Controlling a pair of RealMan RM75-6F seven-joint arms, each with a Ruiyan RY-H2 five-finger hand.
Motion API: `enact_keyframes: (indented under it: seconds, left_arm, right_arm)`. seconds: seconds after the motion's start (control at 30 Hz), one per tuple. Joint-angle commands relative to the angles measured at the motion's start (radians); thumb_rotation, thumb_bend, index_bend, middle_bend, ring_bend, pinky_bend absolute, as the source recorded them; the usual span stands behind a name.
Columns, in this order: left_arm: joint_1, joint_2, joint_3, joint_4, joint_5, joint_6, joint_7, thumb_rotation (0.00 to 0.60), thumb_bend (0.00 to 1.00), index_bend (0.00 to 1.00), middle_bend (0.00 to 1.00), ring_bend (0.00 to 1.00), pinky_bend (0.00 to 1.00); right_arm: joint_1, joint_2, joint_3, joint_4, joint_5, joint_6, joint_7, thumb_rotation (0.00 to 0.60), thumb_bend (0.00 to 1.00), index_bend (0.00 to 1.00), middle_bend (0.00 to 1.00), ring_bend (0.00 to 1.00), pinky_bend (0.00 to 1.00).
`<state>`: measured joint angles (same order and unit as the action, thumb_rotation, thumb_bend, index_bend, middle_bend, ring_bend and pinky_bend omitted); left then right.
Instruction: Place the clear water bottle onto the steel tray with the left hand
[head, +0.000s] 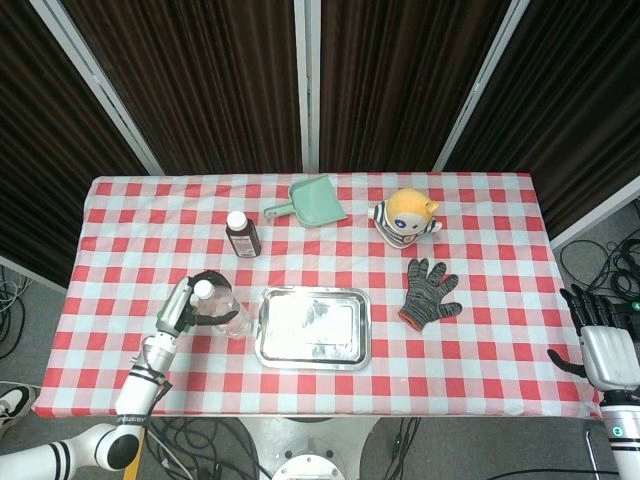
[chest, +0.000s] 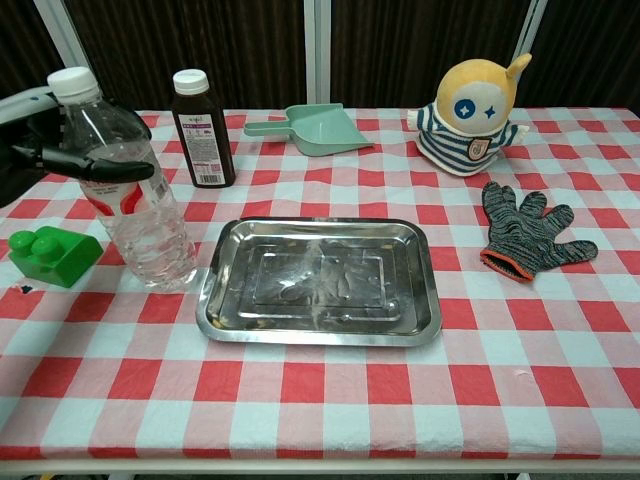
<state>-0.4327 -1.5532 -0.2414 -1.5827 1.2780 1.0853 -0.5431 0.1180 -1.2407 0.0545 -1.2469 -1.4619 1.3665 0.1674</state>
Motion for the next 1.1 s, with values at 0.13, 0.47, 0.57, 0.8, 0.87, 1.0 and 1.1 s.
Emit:
enact_keyframes:
  seconds: [0.13,0.47,0.57,0.8,0.87,1.0,1.1]
  left_arm:
    - [-0.059,0.085,-0.089,-0.089,0.01,-0.005,0.068,0.6,0.22,0.58,0.63,0.49,0.56]
    - [-0.136,0.252,-0.181,-0.264,-0.056,-0.062,0.217,0.6,0.23,0.59,0.65,0.51,0.57]
    - [-0.106,0.223,-0.105,-0.235,-0.094,-0.071,0.212,0.6,0.23,0.59,0.65,0.51,0.57]
    - [-0.204,0.257,-0.246,-0.269,-0.031,-0.039,0.22,0.6,0.24,0.59,0.64,0.51,0.57]
    - [-0.181,0.272,-0.2,-0.28,-0.028,-0.042,0.225,0.6,0.24,0.59,0.64,0.51,0.57]
    - [-0.115,0.241,-0.053,-0.22,-0.083,-0.081,0.203,0.6,0.24,0.58,0.63,0.5,0.57]
    - [-0.115,0.22,-0.045,-0.174,-0.074,-0.078,0.176,0.6,0.24,0.58,0.63,0.5,0.56]
  right_arm:
    - [-0.001,0.004,0.002,-0.006,-0.001,0.004,0.0,0.6,0.12,0.0,0.0,0.0,0.0]
    - [-0.003,0.014,0.003,-0.022,-0.008,0.018,0.002,0.6,0.12,0.0,0.0,0.0,0.0]
    - [-0.005,0.016,0.003,-0.024,-0.01,0.022,0.006,0.6,0.12,0.0,0.0,0.0,0.0]
    - [-0.003,0.016,0.007,-0.023,-0.003,0.016,0.004,0.6,0.12,0.0,0.0,0.0,0.0]
    - [-0.003,0.017,0.006,-0.023,-0.004,0.018,0.007,0.6,0.12,0.0,0.0,0.0,0.0]
    - [-0.004,0.016,0.004,-0.019,-0.002,0.011,0.012,0.6,0.12,0.0,0.0,0.0,0.0]
    - [-0.002,0.014,0.004,-0.016,-0.003,0.009,0.01,0.6,0.12,0.0,0.0,0.0,0.0]
